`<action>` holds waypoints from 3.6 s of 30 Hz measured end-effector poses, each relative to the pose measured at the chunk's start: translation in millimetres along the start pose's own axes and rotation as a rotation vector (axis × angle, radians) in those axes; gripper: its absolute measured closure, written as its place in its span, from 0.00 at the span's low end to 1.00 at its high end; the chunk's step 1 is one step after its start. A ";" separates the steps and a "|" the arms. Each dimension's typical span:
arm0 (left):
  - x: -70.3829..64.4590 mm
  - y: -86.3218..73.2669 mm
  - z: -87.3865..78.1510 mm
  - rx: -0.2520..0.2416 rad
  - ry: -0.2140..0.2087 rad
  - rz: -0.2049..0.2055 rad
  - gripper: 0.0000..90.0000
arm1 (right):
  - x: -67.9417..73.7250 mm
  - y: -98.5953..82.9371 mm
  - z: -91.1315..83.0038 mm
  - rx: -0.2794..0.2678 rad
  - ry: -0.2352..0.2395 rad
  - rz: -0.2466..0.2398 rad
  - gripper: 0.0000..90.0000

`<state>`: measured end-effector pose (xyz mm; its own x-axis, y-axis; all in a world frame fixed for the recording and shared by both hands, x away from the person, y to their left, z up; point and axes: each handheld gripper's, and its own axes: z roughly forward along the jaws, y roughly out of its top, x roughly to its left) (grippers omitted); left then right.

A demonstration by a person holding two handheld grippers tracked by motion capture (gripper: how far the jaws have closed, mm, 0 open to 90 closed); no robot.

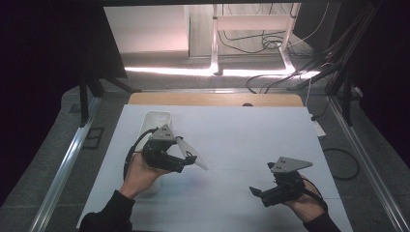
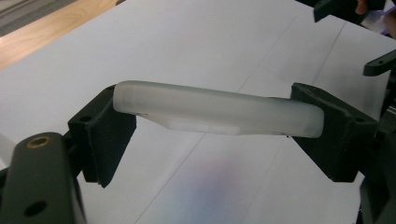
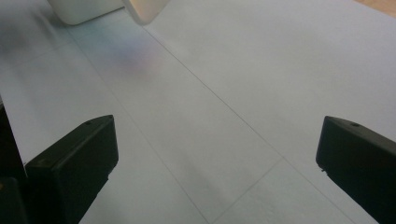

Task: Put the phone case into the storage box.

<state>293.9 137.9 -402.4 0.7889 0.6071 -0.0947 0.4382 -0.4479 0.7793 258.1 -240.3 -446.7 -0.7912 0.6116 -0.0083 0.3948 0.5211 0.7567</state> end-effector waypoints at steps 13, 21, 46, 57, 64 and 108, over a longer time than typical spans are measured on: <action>17.4 6.2 -8.7 0.025 0.041 -0.038 0.20 | -6.6 -17.2 -15.0 0.002 -0.079 0.038 0.00; 28.1 11.0 -14.0 0.049 0.078 -0.060 0.20 | -11.7 -26.9 -22.5 0.000 -0.110 0.077 0.00; 61.8 25.3 -41.9 0.068 0.199 -0.158 0.20 | -19.6 -54.0 -48.1 0.013 -0.224 0.177 0.00; 74.7 30.6 -55.9 0.076 0.241 -0.200 0.20 | -19.2 -59.4 -56.6 -0.015 -0.254 0.207 0.00; 86.2 31.9 -59.5 0.088 0.283 -0.216 0.20 | -18.1 -59.3 -56.1 -0.011 -0.258 0.201 0.00; 141.4 30.7 -13.1 0.229 0.387 -0.309 0.20 | -17.0 -59.2 -55.5 -0.003 -0.242 0.179 0.00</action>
<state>413.2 218.5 -383.8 0.4115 0.9110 -0.0291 0.7411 -0.3158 0.5925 222.3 -314.6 -455.1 -0.5743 0.8181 -0.0297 0.5166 0.3903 0.7621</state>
